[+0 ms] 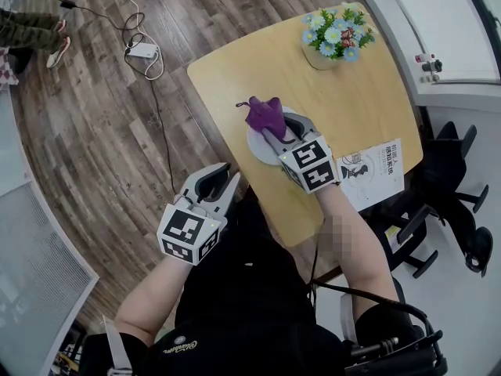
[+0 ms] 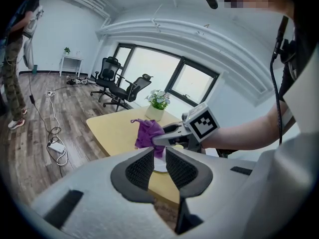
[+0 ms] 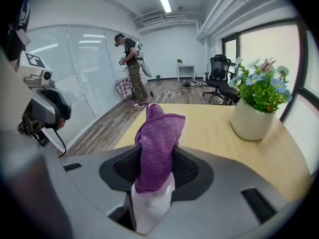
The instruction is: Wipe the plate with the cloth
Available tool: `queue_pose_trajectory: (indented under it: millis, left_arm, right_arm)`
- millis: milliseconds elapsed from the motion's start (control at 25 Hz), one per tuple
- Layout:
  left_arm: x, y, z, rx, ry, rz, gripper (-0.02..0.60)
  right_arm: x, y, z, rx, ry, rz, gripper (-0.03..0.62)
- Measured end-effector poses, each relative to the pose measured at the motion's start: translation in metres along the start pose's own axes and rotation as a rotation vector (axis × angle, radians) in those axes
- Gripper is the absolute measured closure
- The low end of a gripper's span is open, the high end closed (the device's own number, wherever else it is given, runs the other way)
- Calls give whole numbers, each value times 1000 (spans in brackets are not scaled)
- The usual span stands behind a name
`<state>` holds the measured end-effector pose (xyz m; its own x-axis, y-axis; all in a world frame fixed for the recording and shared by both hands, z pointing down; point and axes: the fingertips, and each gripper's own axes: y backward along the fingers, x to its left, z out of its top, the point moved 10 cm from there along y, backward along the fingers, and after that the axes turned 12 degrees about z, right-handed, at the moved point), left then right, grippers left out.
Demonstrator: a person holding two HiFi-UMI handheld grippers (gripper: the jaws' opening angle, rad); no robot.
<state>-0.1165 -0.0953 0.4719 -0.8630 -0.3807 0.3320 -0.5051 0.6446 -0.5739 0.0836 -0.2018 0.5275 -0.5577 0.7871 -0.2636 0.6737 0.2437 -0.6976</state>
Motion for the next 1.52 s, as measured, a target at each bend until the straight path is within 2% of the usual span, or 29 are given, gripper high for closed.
queue_pose_trajectory:
  millis: [160, 320, 520, 760, 880, 1080, 1360, 1520]
  left_arm:
    - [1, -1, -2, 3, -1, 2, 505]
    - [2, -1, -3, 7, 0, 4, 505]
    - [0, 0, -3, 11, -1, 5, 505]
    - [-1, -2, -5, 12, -3, -3, 505]
    - [-3, -3, -6, 17, -6, -10, 505]
    - [-4, -5, -5, 20, -9, -12, 504]
    - [-8, -6, -4, 18, -6, -24, 505]
    - [-7, -6, -4, 18, -6, -21, 505]
  right_arm:
    - [-33, 15, 4, -11, -22, -103, 436]
    - [-41, 19, 4, -10, -25, -130, 436]
    - [-16, 10, 7, -24, 6, -70, 436]
    - [41, -2, 3, -27, 49, 82, 436]
    - [49, -8, -7, -13, 47, 104, 436]
    - [28, -1, -10, -14, 23, 42, 436]
    - [-28, 26, -14, -14, -11, -134, 436]
    - [-34, 31, -14, -17, -25, -157, 436]
